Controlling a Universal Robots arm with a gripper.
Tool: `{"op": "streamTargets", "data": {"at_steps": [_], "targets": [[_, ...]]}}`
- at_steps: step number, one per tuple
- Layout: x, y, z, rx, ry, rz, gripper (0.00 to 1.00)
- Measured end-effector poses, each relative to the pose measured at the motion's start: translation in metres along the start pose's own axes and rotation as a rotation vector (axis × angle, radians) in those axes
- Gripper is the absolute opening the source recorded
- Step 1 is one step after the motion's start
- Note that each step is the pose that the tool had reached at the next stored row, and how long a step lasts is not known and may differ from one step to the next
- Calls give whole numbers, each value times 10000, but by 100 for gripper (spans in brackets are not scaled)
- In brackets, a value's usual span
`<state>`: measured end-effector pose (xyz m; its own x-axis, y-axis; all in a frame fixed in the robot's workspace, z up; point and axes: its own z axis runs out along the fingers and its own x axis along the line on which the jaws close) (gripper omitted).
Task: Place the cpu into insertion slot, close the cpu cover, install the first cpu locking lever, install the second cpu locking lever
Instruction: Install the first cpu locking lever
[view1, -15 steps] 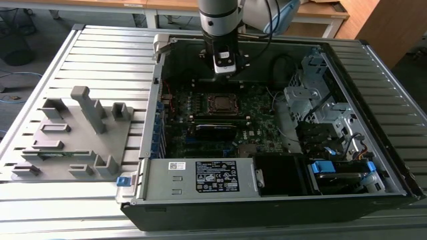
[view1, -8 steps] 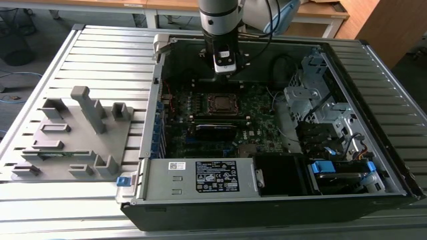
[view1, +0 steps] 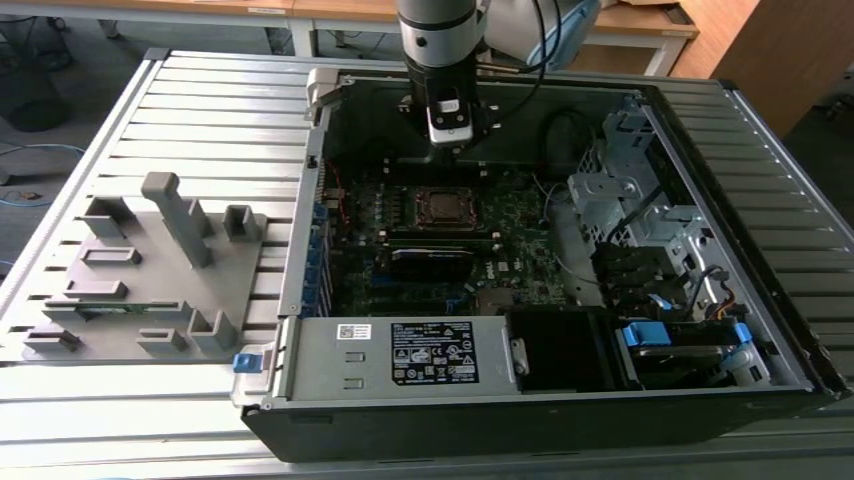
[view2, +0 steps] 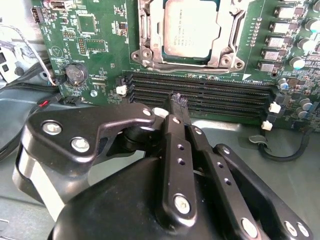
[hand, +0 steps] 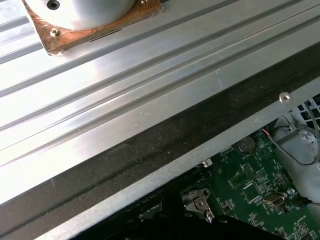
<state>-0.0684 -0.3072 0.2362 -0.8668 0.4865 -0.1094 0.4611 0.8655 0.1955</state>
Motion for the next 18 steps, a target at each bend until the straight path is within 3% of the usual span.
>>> {"op": "streamTargets", "data": {"at_steps": [13,18], "targets": [[-1,1,-9,3,0,0,11],[-6,-8,-10,45,-20,-32,11]]}}
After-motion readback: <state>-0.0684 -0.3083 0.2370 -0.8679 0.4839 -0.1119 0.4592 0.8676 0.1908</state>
